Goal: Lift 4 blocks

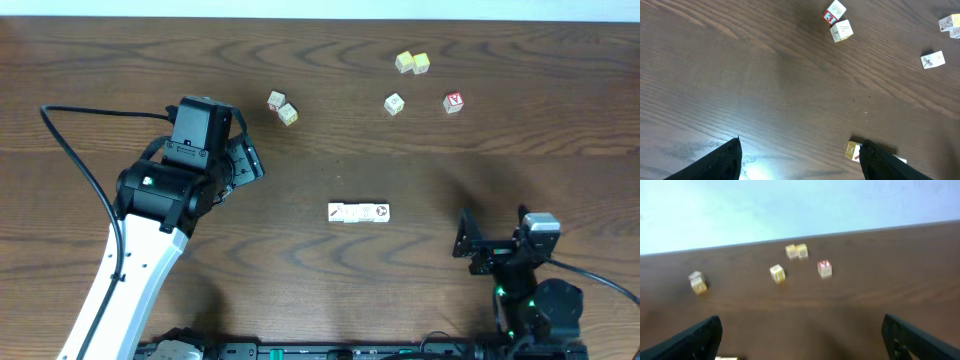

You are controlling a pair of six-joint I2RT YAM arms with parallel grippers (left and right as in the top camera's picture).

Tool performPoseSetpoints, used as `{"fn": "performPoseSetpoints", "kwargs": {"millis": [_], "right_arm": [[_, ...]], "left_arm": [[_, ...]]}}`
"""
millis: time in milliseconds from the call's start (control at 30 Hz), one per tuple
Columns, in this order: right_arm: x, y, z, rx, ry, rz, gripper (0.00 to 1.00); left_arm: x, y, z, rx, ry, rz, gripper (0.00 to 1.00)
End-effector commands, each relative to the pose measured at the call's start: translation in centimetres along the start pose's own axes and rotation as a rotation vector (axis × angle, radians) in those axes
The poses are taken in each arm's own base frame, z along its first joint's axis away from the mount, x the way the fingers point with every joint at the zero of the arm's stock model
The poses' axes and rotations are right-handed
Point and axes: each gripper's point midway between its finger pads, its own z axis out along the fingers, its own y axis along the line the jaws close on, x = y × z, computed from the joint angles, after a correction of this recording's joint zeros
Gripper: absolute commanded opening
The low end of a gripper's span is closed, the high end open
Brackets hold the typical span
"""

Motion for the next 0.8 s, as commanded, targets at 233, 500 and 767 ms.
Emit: {"fn": "performPoseSetpoints", "kwargs": {"millis": [233, 500, 767], "right_arm": [[1.6, -0.5, 1.3, -0.02, -0.12, -0.031, 0.99], [2.4, -0.5, 1.7, -0.022, -0.119, -0.091, 0.99], [3.0, -0.7, 1.7, -0.016, -0.091, -0.086, 0.99]], "left_arm": [[-0.5, 0.0, -0.2, -0.003, -0.014, -0.005, 0.76], [-0.5, 0.0, -0.2, -0.003, -0.014, -0.005, 0.76], [-0.5, 0.0, -0.2, -0.003, -0.014, -0.005, 0.76]]}}
